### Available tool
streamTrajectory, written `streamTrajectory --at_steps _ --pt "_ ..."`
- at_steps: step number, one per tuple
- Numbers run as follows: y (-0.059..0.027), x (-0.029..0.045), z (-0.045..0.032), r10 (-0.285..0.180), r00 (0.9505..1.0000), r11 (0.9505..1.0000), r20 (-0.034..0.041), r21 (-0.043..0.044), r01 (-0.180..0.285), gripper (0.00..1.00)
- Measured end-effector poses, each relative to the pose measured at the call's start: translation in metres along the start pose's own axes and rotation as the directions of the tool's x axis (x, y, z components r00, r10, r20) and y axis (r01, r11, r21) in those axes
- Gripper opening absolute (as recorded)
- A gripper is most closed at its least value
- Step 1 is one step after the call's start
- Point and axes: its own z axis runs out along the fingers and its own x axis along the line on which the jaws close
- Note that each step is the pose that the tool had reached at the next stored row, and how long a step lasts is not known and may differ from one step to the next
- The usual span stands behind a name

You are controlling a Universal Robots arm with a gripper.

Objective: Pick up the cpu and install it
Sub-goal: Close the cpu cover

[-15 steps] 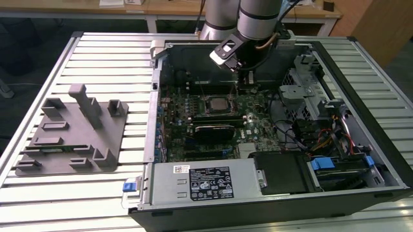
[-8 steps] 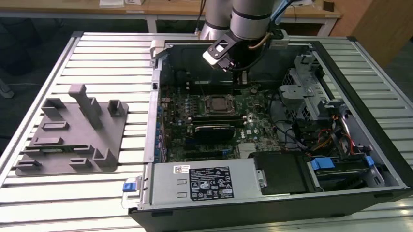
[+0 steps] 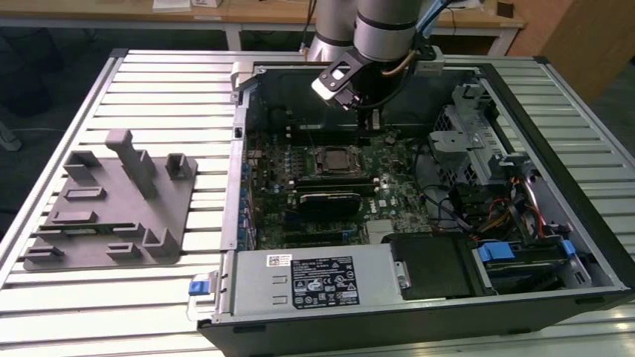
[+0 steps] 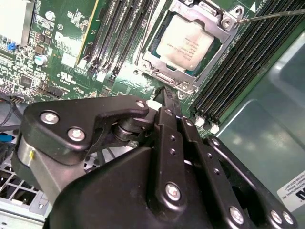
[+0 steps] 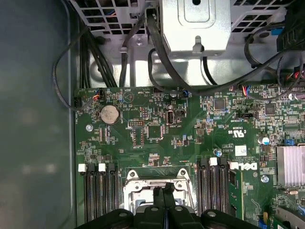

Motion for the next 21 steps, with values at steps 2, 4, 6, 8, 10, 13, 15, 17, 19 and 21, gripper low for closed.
streamTrajectory --at_steps 2,4,6,8,10,13,15,17,19,21 --pt "-0.0016 0.0 0.0003 0.0 1.0 1.0 -0.0001 -0.0001 0.0 0.11" --pt "-0.0048 -0.0001 0.0006 0.0 1.0 1.0 -0.0001 0.0 0.0 0.11" --pt "-0.0086 -0.0003 0.001 0.0 1.0 1.0 -0.0001 -0.0001 0.0 0.11" --pt "-0.0123 -0.0004 0.0016 0.0 1.0 1.0 -0.0001 -0.0001 0.0 0.11" --pt "-0.0148 -0.0004 0.0024 0.0 1.0 1.0 -0.0001 -0.0001 0.0 0.11" --pt "-0.0176 -0.0005 0.0037 0.0 1.0 1.0 0.0 0.0 0.0 0.11" --pt "-0.0214 -0.0006 0.0045 0.0 1.0 1.0 0.0 0.0 0.0 0.11" --pt "-0.0245 -0.0008 0.0049 0.0 1.0 1.0 0.0002 0.0001 0.0 0.11" --pt "-0.0247 -0.0007 0.005 0.0 1.0 1.0 0.0003 0.0 0.0 0.11" --pt "-0.0248 -0.0007 0.005 0.0 1.0 1.0 0.0002 0.0 0.0 0.11"
